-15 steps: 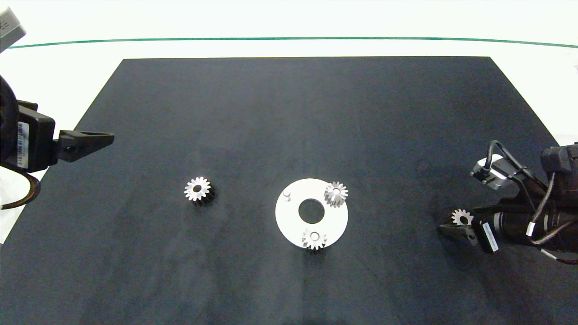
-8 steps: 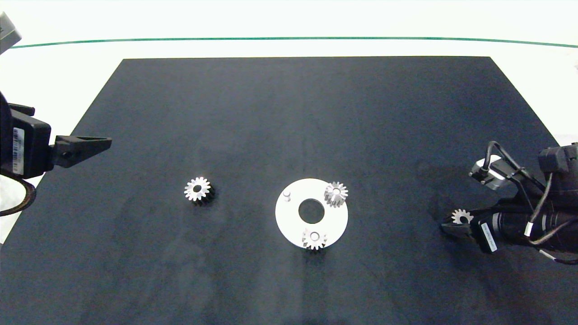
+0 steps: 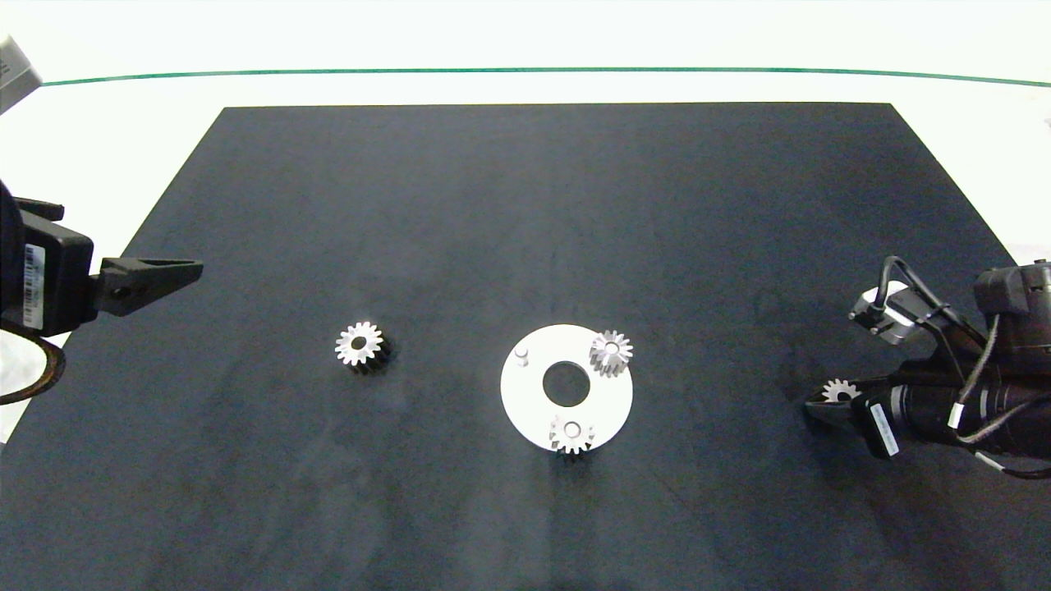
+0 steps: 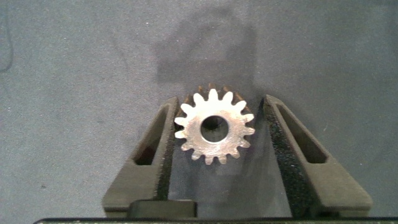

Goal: Remove an incorrectly installed larger gear and replace it with the correct smaller gear

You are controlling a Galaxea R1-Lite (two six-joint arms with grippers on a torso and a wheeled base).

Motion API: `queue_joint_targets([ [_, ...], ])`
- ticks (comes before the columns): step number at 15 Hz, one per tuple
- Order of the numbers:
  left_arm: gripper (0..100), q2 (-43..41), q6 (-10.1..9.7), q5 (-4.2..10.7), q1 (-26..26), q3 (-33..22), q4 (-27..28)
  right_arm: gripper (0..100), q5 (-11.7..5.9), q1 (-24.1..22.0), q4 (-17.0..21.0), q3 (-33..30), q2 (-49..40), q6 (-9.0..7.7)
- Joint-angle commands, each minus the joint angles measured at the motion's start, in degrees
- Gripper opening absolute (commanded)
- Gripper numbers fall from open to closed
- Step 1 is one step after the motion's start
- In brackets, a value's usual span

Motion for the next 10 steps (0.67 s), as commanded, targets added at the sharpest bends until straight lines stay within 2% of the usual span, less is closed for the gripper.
queue_joint_targets([
  [1, 100, -0.02, 0.11, 0.12, 0.07, 0.26, 0.09, 47, 0.10, 0.03, -0.01, 0.00, 0.15, -0.12],
  [10, 100, -0.20, 0.11, 0.12, 0.07, 0.61, 0.18, 29, 0.10, 0.12, -0.01, 0.53, 0.15, 0.06],
])
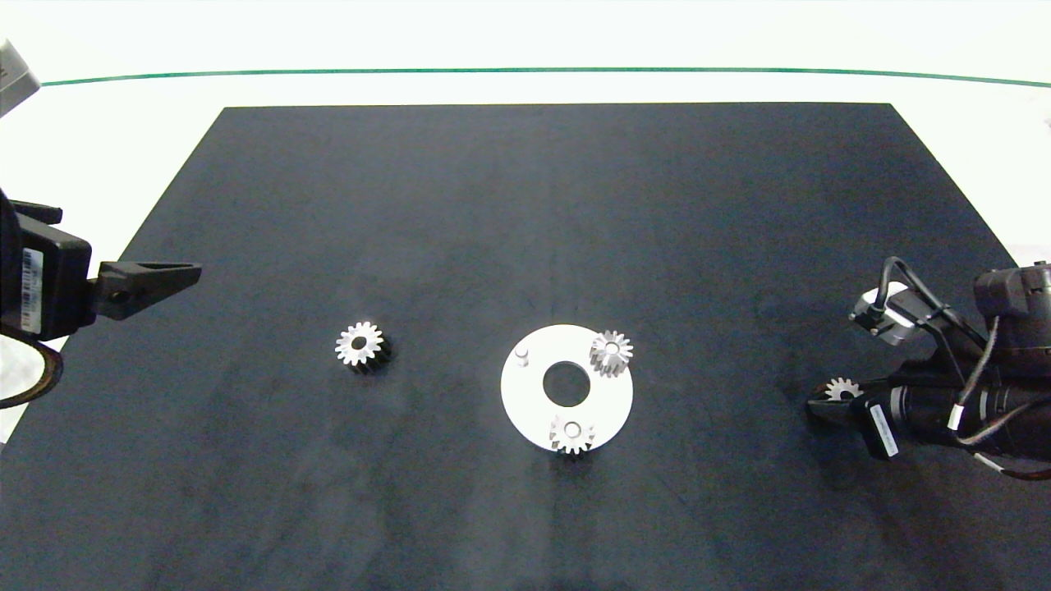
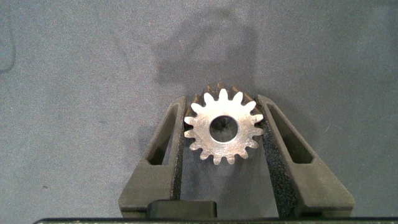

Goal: Remove an incorrectly installed larger gear and replace it with the correct smaller gear

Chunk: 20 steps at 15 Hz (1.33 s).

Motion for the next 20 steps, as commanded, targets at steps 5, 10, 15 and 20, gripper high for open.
queue_joint_targets([
  [5, 100, 0.08, 0.08, 0.12, 0.00, 0.21, 0.13, 19, 0.20, -0.01, 0.12, 0.17, 0.07, 0.07],
  [10, 100, 0.17, 0.17, 0.12, 0.00, 1.26, 0.13, 19, 0.29, -0.01, 0.12, -0.35, -0.80, 0.16],
  [15, 100, -0.10, 0.17, 0.12, 0.09, 1.26, 0.13, 19, 1.26, 0.17, -0.23, -0.79, -2.30, 0.87],
  [20, 100, -2.73, 0.17, 0.03, 2.81, 1.44, 0.13, 19, 1.79, 5.88, 0.12, -2.81, -7.92, 1.13],
])
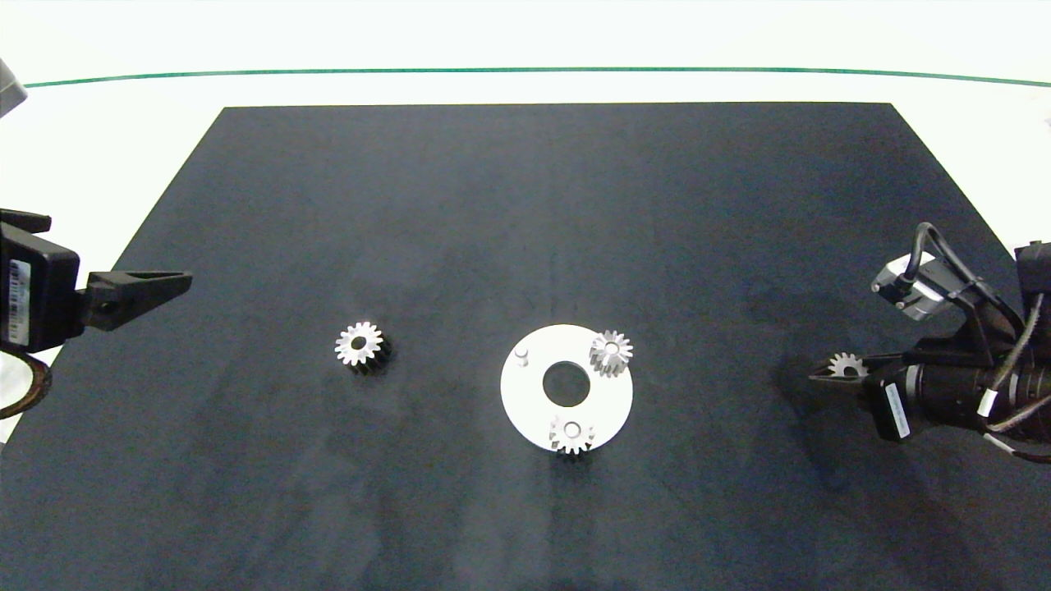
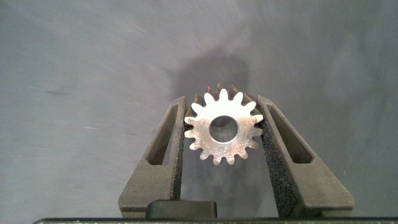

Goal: Remove an incorrectly installed larger gear and replace it with the correct smaller gear

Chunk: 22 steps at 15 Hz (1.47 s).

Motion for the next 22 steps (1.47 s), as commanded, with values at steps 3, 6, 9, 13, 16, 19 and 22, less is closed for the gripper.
queue_joint_targets([
  [3, 100, -5.31, 0.06, 0.04, 4.16, 0.49, 0.27, 19, -2.26, 11.46, 0.82, -4.08, -4.71, 0.09],
  [6, 100, -9.09, -1.17, 0.04, 6.97, 0.75, 0.18, 19, -4.02, 17.44, 8.47, -13.40, -2.78, 1.05],
  [9, 100, -14.36, -1.35, 0.04, 9.17, 1.19, 0.18, 19, -4.55, 21.04, 12.60, -20.52, 1.70, 3.51],
  [13, 100, -21.66, -1.26, 0.04, 9.34, 3.56, 0.18, 19, -4.99, 25.09, 13.21, -25.88, 8.82, 3.69],
  [16, 100, -24.64, -1.00, 0.04, 9.26, 3.47, 0.18, 19, -5.08, 27.99, 15.06, -30.62, 13.83, 4.74],
  [19, 100, -26.14, -1.08, 0.04, 9.34, 3.56, 0.27, 19, -5.43, 30.45, 16.12, -35.81, 18.76, 5.53],
  [22, 100, -26.67, -1.08, 0.04, 9.26, 3.56, 0.71, 19, -5.60, 32.73, 19.72, -41.44, 22.01, 5.45],
])
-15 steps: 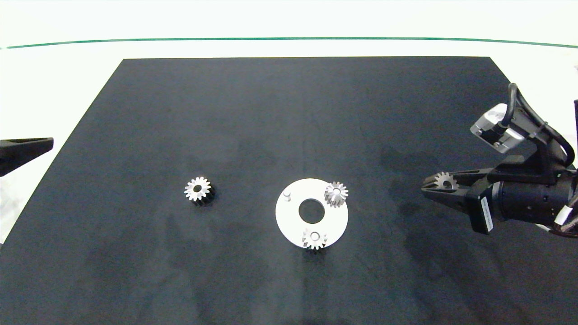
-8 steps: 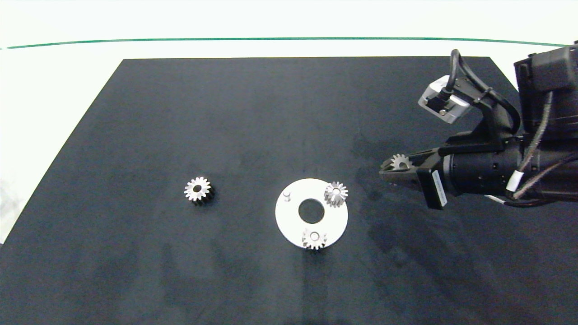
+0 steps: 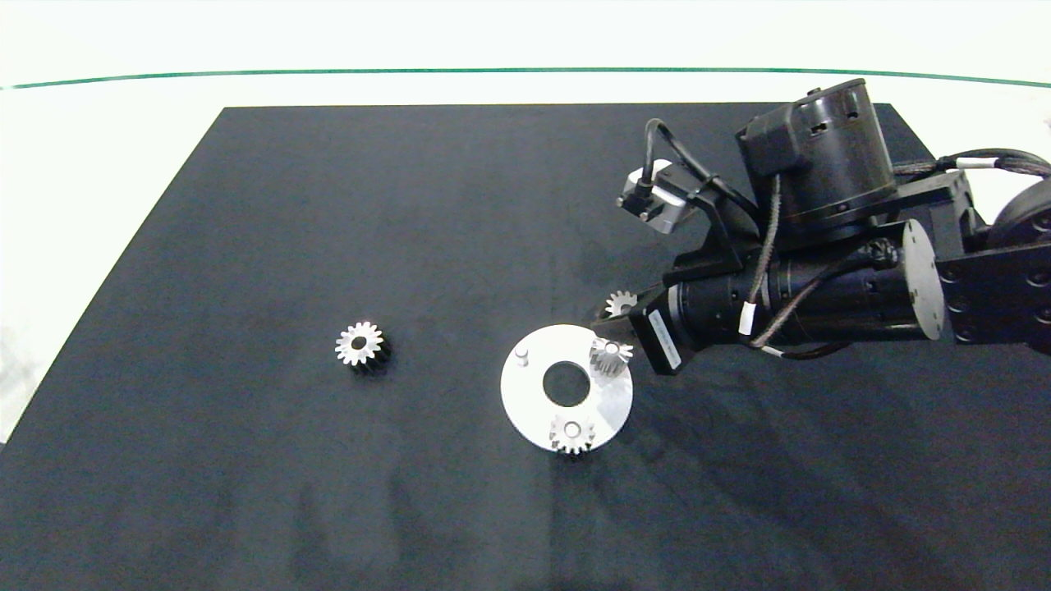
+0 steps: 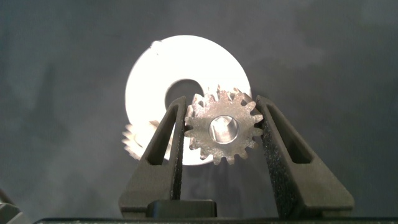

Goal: Remove an incorrectly installed larger gear and replace it with the correct smaller gear

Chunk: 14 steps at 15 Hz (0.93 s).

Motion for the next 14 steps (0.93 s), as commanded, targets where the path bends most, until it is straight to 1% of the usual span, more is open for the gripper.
queue_joint_targets([
  [1, 100, -0.96, 0.07, 0.12, -0.03, 0.00, 0.22, 19, -0.02, 2.49, 2.70, -5.31, 4.79, -0.11],
  [2, 100, -1.05, 0.07, 0.12, -0.03, 0.00, 0.22, 19, -0.20, 3.28, 3.67, -6.63, 5.66, -0.29],
  [6, 100, -1.49, 0.07, 0.12, -0.03, 0.18, 0.22, 19, -2.22, 4.60, 7.27, -12.17, 10.06, -0.73],
  [7, 100, -1.49, 0.07, 0.12, -0.03, 0.27, 0.22, 19, -2.83, 4.78, 7.71, -13.31, 11.11, -0.90],
  [9, 100, -1.66, 0.07, 0.12, -0.03, 0.62, 0.22, 19, -4.42, 5.39, 7.80, -14.98, 13.14, -2.05],
  [11, 100, -1.93, 0.07, 0.12, -0.03, 1.32, 0.22, 19, -4.59, 6.45, 8.06, -16.47, 14.19, -2.13],
  [13, 100, -2.02, 0.07, 0.12, -0.03, 1.58, 0.22, 19, -5.56, 6.89, 8.85, -17.97, 15.51, -2.22],
  [14, 100, -2.02, 0.07, 0.12, -0.03, 1.58, 0.22, 19, -5.56, 7.06, 8.94, -18.85, 16.04, -2.22],
])
